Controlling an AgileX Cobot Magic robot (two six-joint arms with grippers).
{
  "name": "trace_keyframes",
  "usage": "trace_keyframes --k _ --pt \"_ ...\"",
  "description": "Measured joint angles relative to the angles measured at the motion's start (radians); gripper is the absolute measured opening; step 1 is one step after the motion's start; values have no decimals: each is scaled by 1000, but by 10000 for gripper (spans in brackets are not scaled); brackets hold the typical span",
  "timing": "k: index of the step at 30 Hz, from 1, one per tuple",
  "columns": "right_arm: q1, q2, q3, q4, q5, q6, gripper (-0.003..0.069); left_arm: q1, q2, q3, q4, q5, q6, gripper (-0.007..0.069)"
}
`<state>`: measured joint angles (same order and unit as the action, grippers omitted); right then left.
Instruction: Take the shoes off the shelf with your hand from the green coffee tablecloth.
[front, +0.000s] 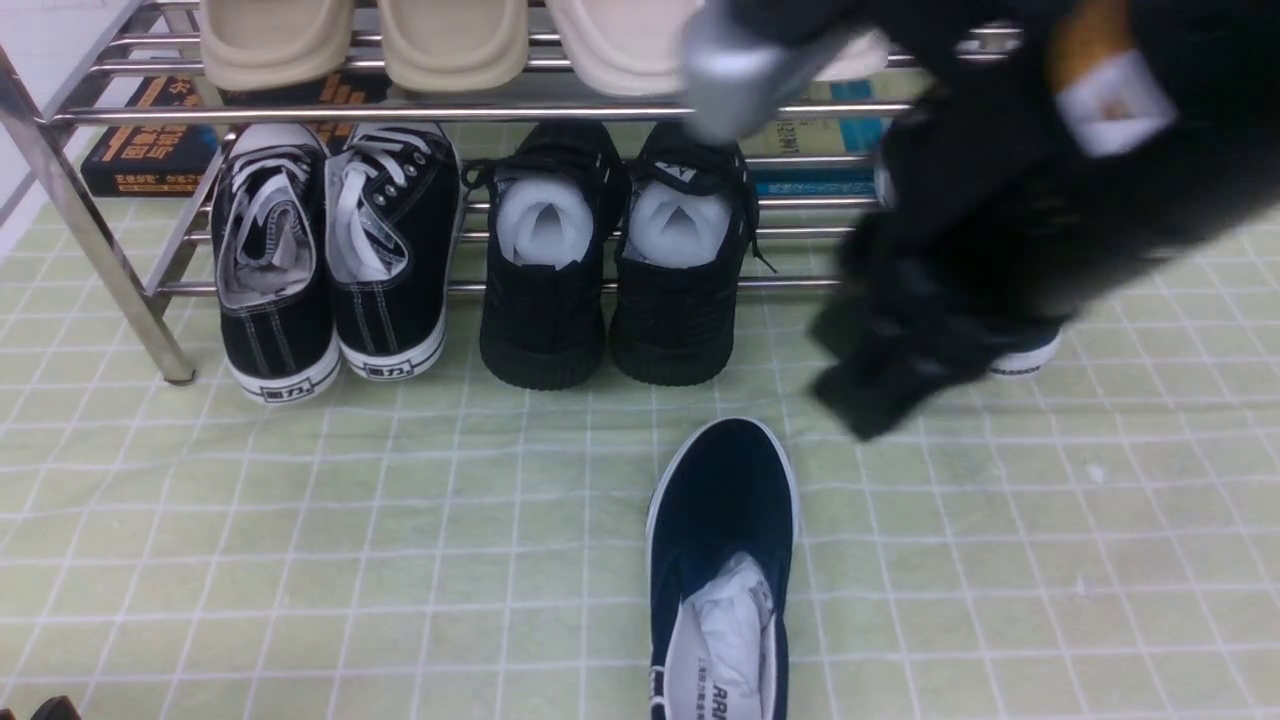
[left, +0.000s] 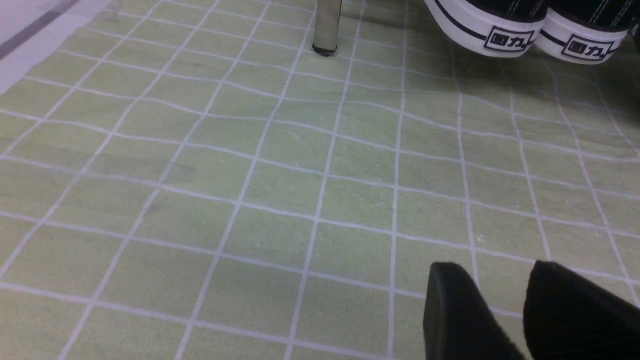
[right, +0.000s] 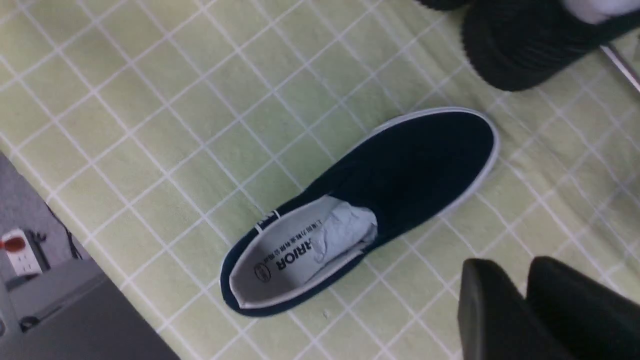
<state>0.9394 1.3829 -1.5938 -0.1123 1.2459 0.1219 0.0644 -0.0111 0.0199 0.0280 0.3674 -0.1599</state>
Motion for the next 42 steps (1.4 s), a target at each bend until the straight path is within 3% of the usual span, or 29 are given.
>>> trace_keyframes --k 7,13,17,25,29,35,38,42 --pt "0 -191 280 -3 4 140 75 0 0 0 0 0 0 242" --pt "-15 -177 460 -45 -23 213 11 0 0 0 0 0 0 242" --pt "-116 -91 452 -60 -107 214 -10 0 0 0 0 0 0 242" --pt "-428 137 312 -17 -172 186 -13 0 0 0 0 0 0 242" --pt "-500 239 205 5 -174 158 -6 0 0 0 0 0 0 242" --pt "-509 341 75 -24 -173 148 54 0 0 0 0 0 0 242" --pt "-509 374 32 -57 -173 147 120 0 0 0 0 0 0 242" --pt "-509 416 4 -125 -204 147 272 0 0 0 0 0 0 242"
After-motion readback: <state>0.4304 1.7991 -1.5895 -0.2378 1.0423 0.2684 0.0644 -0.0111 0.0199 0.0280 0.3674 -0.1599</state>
